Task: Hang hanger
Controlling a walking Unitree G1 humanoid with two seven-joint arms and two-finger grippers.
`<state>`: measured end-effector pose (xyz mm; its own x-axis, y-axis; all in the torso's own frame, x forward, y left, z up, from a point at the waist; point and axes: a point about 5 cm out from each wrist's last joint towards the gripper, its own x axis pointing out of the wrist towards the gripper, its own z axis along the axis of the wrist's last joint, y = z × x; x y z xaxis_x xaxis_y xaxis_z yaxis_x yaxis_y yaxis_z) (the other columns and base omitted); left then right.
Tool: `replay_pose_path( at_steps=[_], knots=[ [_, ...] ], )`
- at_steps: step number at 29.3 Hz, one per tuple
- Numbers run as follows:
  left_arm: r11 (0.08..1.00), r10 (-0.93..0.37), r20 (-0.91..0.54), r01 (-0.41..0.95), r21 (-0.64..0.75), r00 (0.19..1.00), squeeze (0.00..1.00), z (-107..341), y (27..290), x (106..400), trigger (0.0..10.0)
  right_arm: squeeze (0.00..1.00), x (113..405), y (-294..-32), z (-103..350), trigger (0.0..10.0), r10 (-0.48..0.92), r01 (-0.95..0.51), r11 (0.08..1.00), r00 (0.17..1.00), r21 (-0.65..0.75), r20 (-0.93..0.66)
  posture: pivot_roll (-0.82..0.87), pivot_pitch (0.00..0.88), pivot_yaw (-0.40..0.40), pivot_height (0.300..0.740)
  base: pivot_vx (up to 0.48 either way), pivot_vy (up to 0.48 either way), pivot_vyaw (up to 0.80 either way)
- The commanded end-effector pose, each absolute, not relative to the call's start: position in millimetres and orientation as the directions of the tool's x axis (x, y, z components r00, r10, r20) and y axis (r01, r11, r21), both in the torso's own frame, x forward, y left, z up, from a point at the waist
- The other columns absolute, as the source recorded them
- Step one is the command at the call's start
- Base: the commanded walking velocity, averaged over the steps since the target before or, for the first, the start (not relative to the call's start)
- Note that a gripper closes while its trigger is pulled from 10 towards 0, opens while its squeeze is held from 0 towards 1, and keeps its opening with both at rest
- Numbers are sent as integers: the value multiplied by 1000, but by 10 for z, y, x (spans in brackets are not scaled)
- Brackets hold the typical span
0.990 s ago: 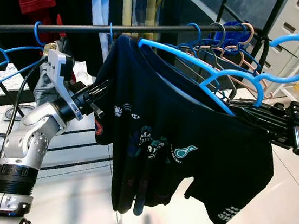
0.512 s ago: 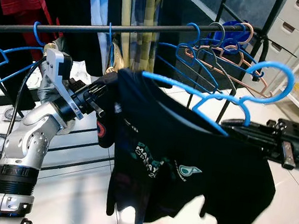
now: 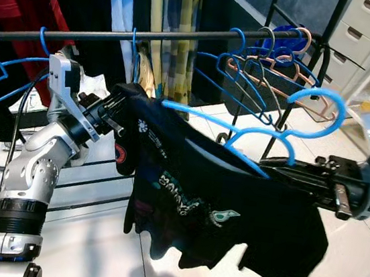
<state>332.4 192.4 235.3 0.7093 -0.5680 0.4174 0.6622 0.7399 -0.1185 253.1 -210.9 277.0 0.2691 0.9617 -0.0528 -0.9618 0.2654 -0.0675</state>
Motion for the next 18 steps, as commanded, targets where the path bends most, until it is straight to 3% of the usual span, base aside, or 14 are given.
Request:
replay_pose_path(
  at_steps=[1,5,11,14,16,18],
  knots=[
    [724,-592,414,682,-104,691,0,2345,1965,3279,0,0,2536,-2035,2794,0,970,-968,234,239,-95,-43,-100,120,48,740,0,0,0],
    [644,-691,387,763,-56,611,0,2323,2049,3065,0,0,2677,-1922,2771,0,976,-973,212,216,-96,-36,-82,119,31,740,0,0,0],
    [661,-685,371,749,-45,627,0,2317,2234,2963,0,0,2746,-1872,2784,0,978,-973,205,209,-104,-27,-66,118,17,740,0,0,0],
    [811,-535,360,584,-35,765,0,2332,2642,2933,0,0,2793,-1879,2837,0,974,-967,224,226,-124,-5,-49,121,9,740,0,0,0],
    [811,-535,360,584,-35,765,0,2332,2642,2933,0,0,2793,-1879,2837,0,974,-967,224,226,-124,-5,-49,121,9,740,0,0,0],
    [883,-421,370,468,-44,828,0,2368,2871,2944,0,0,2790,-1908,2846,0,971,-963,236,239,-130,-6,-48,122,11,740,0,0,0]
  ],
)
